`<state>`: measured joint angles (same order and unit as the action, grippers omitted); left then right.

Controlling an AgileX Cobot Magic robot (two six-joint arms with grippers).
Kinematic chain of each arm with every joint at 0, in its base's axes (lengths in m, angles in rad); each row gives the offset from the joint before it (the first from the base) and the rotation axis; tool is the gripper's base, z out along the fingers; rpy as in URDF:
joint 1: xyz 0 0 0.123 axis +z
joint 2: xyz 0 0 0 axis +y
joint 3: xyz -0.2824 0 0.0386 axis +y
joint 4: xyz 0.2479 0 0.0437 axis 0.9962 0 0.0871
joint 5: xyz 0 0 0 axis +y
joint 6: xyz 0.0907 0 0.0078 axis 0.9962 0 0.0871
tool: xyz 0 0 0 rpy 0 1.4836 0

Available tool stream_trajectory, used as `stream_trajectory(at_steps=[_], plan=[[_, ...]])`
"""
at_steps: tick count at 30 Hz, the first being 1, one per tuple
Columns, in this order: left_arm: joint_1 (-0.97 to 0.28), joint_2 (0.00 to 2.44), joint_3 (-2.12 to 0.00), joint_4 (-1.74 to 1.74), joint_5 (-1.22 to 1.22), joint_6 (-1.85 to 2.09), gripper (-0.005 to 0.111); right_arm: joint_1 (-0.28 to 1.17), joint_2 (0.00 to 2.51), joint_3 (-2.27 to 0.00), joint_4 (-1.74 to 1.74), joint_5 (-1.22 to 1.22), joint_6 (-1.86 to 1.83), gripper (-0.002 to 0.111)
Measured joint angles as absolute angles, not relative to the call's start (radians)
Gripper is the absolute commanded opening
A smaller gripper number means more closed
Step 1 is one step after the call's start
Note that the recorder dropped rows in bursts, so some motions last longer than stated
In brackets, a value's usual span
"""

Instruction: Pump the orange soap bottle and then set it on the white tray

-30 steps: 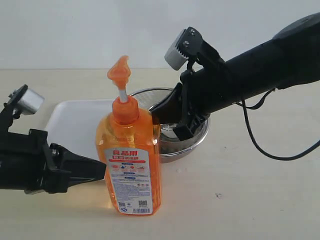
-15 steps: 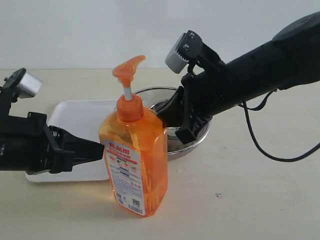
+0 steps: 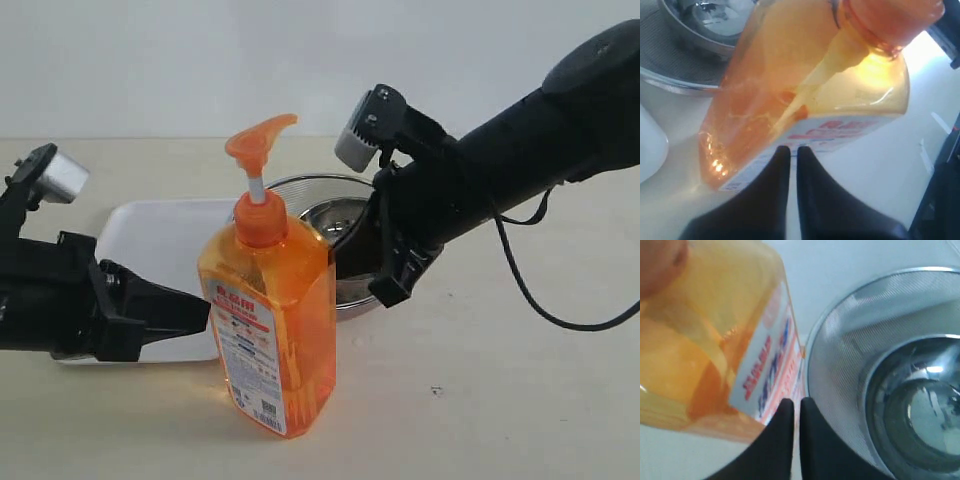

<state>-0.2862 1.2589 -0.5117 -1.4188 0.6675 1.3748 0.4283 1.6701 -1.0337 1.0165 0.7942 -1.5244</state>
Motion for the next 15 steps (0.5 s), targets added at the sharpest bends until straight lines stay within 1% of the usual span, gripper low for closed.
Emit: stream_trajectory(at_steps=[8, 15], plan=[[-0.286, 1.259, -0.512, -1.3, 0.692, 1.302, 0.005, 0.428, 1.594, -1.034, 0.906, 0.721, -1.434, 0.0], [-0.286, 1.229, -0.512, -1.197, 0.697, 1.247, 0.005, 0.428, 1.539, -1.034, 0.779, 0.713, -1.331, 0.0]])
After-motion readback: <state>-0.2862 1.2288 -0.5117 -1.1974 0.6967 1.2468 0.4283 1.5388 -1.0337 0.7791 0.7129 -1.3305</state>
